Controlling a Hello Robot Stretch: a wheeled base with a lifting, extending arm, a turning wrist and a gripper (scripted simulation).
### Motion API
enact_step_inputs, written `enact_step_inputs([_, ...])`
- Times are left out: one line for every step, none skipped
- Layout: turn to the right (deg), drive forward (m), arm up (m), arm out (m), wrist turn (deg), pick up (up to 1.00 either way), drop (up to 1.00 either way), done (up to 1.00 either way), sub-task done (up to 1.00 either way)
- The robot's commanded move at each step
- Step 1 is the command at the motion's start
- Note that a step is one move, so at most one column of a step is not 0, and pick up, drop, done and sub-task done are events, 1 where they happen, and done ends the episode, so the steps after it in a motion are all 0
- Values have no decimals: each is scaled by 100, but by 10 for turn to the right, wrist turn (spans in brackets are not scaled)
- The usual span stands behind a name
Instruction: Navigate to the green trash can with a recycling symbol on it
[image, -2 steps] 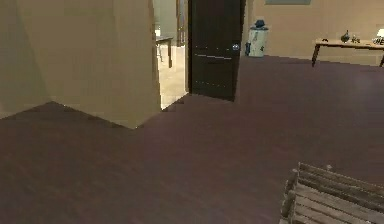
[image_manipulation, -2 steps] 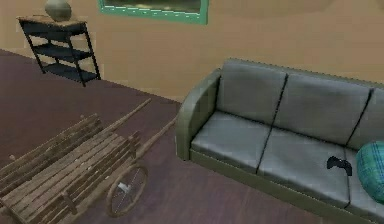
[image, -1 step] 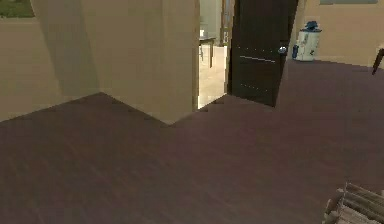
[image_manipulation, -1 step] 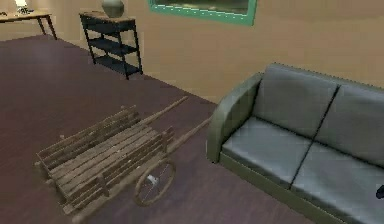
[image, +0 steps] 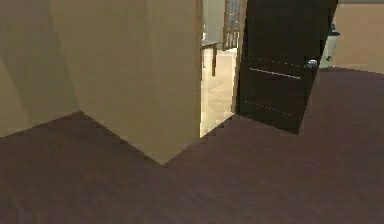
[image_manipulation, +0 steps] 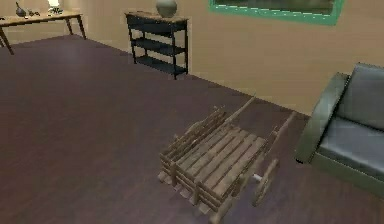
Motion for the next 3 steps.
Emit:
enact_step_inputs([180,0,0,0,0,0,0,0,0])
enact_step_inputs([0,100,0,0,0,0,0,0,0])
enact_step_inputs([30,0,0,0,0,0,0,0,0])
